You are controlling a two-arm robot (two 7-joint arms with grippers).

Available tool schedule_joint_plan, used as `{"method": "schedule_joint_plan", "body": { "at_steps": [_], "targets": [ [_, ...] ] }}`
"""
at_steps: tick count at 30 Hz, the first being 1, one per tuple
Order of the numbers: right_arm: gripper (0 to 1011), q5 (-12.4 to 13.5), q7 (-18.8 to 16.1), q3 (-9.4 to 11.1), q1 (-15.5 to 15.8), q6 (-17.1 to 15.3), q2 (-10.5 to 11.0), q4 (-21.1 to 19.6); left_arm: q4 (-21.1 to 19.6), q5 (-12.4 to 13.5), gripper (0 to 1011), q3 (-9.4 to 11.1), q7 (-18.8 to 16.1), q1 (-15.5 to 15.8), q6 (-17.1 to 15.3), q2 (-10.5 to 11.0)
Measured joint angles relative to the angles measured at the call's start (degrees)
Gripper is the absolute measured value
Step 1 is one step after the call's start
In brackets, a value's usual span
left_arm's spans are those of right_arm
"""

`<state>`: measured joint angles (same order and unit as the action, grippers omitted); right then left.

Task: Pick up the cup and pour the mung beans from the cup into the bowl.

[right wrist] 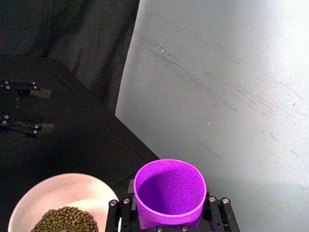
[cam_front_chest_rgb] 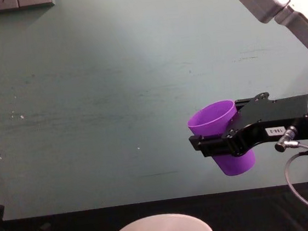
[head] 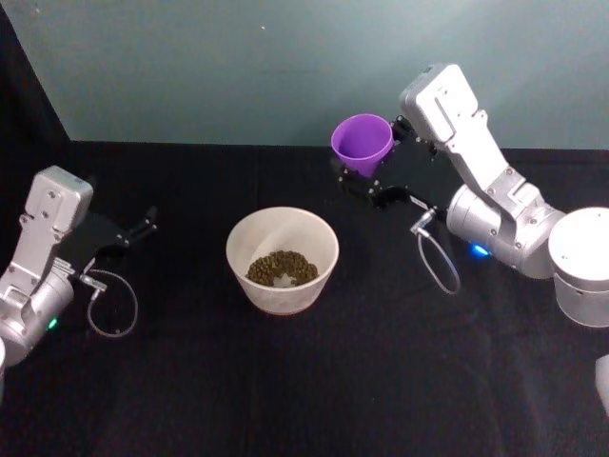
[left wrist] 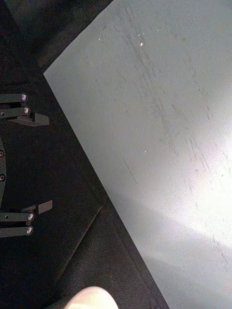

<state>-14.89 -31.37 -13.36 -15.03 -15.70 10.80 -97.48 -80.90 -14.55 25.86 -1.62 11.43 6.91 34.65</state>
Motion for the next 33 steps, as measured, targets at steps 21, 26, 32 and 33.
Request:
{"method": "schedule_joint_plan", "body": {
  "at_steps": [21,26,32,33],
  "targets": [
    [729,3.94,0.15,0.09,-2.16,3.08,0.86,6.5,0.0,0.0,1000,0.0,0.0,0.0,0.0,0.0],
    [729,8.12,-0.32,1.65,-3.35,6.83,0.51,12.36,0.0,0.0,1000,0.0,0.0,0.0,0.0,0.0],
    [729,13.0,-2.5,2.96,-4.71,10.67,0.13,18.13,0.0,0.0,1000,0.0,0.0,0.0,0.0,0.0],
    [729,14.19,-3.18,3.19,-5.09,11.49,0.06,19.7,0.0,0.0,1000,0.0,0.0,0.0,0.0,0.0]
  ]
}}
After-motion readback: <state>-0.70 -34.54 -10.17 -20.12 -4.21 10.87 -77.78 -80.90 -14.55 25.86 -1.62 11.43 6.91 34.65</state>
